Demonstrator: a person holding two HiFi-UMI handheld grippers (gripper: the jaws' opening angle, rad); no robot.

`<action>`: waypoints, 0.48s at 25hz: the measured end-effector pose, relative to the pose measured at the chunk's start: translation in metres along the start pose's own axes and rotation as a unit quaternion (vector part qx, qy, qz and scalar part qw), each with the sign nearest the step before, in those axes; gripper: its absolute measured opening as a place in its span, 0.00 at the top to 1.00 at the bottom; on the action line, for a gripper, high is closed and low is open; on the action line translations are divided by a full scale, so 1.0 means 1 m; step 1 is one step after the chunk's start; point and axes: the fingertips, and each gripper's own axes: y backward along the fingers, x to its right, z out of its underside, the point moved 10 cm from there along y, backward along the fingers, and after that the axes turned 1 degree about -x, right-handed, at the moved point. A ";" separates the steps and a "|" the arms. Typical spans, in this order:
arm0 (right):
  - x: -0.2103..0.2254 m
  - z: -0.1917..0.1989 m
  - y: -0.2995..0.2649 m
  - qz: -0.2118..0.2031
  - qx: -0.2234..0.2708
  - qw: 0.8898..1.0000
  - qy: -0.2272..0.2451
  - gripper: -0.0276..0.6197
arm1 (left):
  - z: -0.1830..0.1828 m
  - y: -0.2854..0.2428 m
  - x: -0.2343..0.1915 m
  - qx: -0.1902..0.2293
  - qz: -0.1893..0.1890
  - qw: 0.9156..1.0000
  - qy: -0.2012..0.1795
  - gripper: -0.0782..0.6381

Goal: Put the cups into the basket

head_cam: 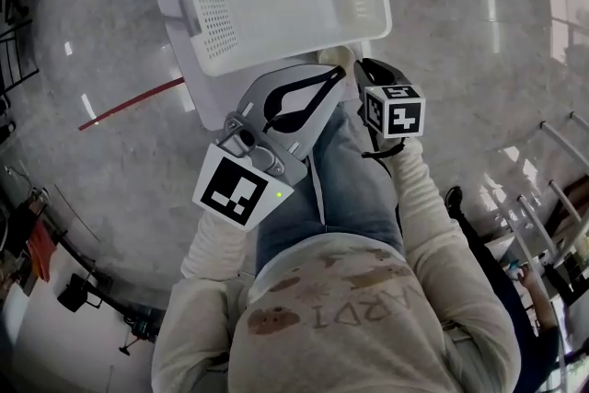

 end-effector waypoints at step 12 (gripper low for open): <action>0.002 0.012 -0.063 0.045 -0.062 0.997 -0.010 0.80 | 0.029 0.005 -0.018 0.006 -0.001 1.000 0.025 0.89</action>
